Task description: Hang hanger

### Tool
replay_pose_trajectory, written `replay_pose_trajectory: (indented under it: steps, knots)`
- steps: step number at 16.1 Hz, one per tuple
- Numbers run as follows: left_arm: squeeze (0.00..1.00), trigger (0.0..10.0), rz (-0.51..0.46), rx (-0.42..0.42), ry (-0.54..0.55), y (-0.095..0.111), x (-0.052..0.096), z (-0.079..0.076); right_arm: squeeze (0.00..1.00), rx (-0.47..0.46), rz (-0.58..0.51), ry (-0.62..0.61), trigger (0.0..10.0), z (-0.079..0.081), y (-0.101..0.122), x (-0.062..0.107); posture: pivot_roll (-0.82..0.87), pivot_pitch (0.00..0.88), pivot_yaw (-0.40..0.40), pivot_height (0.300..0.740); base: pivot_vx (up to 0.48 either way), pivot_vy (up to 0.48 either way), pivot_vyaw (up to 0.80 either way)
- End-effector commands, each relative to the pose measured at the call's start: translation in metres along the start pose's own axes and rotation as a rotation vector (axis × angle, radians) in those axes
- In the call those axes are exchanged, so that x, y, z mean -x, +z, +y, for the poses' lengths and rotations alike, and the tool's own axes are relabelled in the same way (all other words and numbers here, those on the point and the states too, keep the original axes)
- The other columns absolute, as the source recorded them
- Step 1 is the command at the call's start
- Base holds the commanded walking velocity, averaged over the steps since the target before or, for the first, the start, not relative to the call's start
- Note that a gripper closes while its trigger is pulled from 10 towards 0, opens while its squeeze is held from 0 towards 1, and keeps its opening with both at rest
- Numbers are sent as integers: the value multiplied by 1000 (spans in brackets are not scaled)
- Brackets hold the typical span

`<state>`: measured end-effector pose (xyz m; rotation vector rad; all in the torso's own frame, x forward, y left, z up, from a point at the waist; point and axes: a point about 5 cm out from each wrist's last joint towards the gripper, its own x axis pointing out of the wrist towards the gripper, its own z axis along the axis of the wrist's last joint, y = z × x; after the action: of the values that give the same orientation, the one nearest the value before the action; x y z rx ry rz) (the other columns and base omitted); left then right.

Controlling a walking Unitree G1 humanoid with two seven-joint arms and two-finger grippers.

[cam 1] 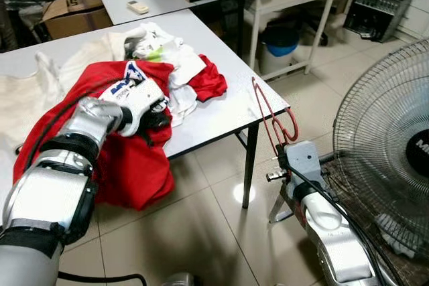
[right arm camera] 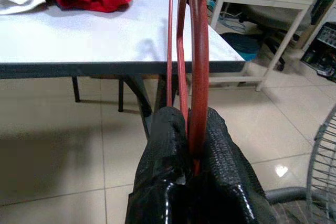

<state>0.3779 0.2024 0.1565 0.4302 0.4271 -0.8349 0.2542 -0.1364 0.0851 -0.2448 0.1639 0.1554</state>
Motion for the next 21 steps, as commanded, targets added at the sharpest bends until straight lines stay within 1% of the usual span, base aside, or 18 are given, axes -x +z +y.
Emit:
replay_pose_trajectory:
  steps: [1, 2, 3, 4, 5, 7, 8, 10, 11, 13, 15, 17, 18, 20, 21]
  knots:
    - [0, 0, -140, -15, 41, 26, 5, 8, 0, 10, -16, 1, 10000, -1, 5, -2, 36, 13, 94, 740, 0, 0, 0]
    - [0, 2275, -191, -12, 108, 36, 6, 13, 0, 10, -16, 3, 10000, -1, 5, -2, 36, 13, 94, 740, 0, 0, 0]
    - [0, 10000, -196, 15, 271, 42, 8, 23, 0, 10, -17, 6, 10000, 0, 5, -2, 39, 18, 90, 740, 0, 0, 0]
    - [0, 10000, -200, 15, 300, 44, 8, 25, 0, 10, -17, 7, 10000, 0, 5, -2, 39, 18, 90, 740, 0, 0, 0]
    - [1000, 10000, -199, -18, 402, 47, 10, 30, 0, 10, -18, 10, 10000, 1, 5, -2, 33, 29, 92, 740, 0, 0, 0]
    - [1000, 10000, -202, -21, 573, 48, 15, 38, 0, 10, -16, 9, 10000, 1, 6, 1, 16, 53, 89, 740, 0, 0, 0]
    - [1000, 10000, -182, -33, 626, 46, 16, 40, 0, 10, -8, 8, 10000, 1, 4, 4, 9, 65, 86, 740, 0, 0, 0]
    - [1000, 10000, -157, -44, 656, 42, 15, 39, 0, 14, 2, 13, 10000, 1, 3, 8, -3, 89, 75, 740, 0, 0, 0]
    - [1000, 10000, -128, -32, 702, 35, 15, 40, 0, 24, 11, 25, 10000, 1, 1, 13, -15, 101, 68, 740, 0, 0, 0]
    - [1000, 10000, -112, -12, 731, 29, 14, 39, 0, 30, 19, 31, 10000, -1, 1, 18, -24, 117, 54, 740, 0, 0, 0]
    - [1000, 10000, -116, 7, 721, 28, 7, 34, 0, 42, 26, 42, 10000, -4, 2, 21, -39, 131, 42, 740, 0, 0, 0]
    - [1000, 10000, -142, 53, 713, 29, 3, 32, 0, 48, 30, 46, 10000, -5, 3, 22, -43, 136, 36, 740, 0, 0, 0]
    - [0, 10000, -158, 71, 709, 30, 2, 31, 0, 52, 34, 51, 10000, -6, 2, 23, -46, 133, 32, 740, 0, 0, 0]
    - [0, 10000, -137, 54, 700, 29, -1, 29, 0, 58, 40, 57, 10000, -7, 1, 25, -46, 128, 28, 740, 0, 0, 0]
    - [0, 10000, -111, 29, 692, 26, -3, 27, 0, 59, 42, 59, 10000, -7, 2, 25, -46, 122, 27, 740, 0, 0, 0]
